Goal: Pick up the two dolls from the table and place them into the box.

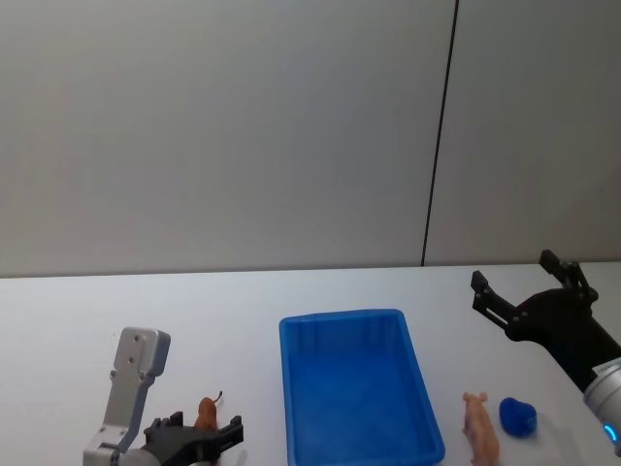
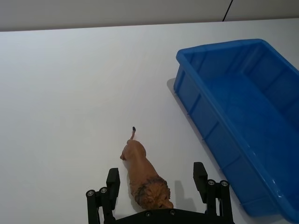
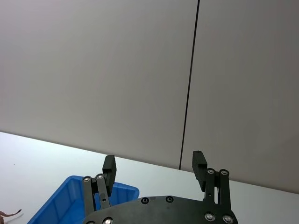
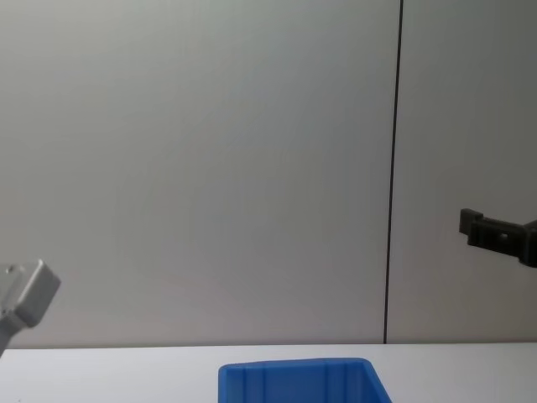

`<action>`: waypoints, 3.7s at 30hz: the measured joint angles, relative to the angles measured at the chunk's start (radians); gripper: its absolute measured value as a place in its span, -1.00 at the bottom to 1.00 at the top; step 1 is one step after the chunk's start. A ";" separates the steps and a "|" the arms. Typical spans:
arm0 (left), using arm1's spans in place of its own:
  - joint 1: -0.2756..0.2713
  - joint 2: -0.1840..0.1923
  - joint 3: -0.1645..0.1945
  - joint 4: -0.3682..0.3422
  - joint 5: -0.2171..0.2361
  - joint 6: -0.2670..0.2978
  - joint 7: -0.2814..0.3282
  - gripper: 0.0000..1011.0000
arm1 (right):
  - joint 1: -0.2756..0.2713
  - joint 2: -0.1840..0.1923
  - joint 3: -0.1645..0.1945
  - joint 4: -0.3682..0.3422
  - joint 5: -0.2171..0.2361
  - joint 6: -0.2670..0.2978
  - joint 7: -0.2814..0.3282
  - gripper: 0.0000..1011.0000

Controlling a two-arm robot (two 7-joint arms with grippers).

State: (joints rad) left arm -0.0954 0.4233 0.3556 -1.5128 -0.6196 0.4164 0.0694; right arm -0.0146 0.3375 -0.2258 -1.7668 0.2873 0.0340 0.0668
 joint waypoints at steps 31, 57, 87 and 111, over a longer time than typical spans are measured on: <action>-0.024 -0.025 0.004 0.062 0.077 -0.007 0.008 -0.08 | 0.000 0.000 0.000 0.000 0.000 0.000 0.000 0.98; -0.037 0.006 -0.012 -0.098 0.229 -0.097 -0.081 -0.08 | 0.000 0.000 0.000 0.000 0.000 0.000 0.000 0.98; -0.250 -0.092 0.013 0.101 0.321 -0.198 -0.563 0.03 | 0.000 0.000 0.000 0.000 0.000 0.000 0.000 0.98; -0.336 -0.122 0.023 0.228 0.409 -0.199 -0.642 0.98 | 0.000 0.000 0.000 0.000 0.000 0.000 0.000 0.98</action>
State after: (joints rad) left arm -0.4311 0.3016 0.3789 -1.2848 -0.2106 0.2170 -0.5727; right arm -0.0146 0.3375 -0.2259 -1.7668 0.2874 0.0340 0.0668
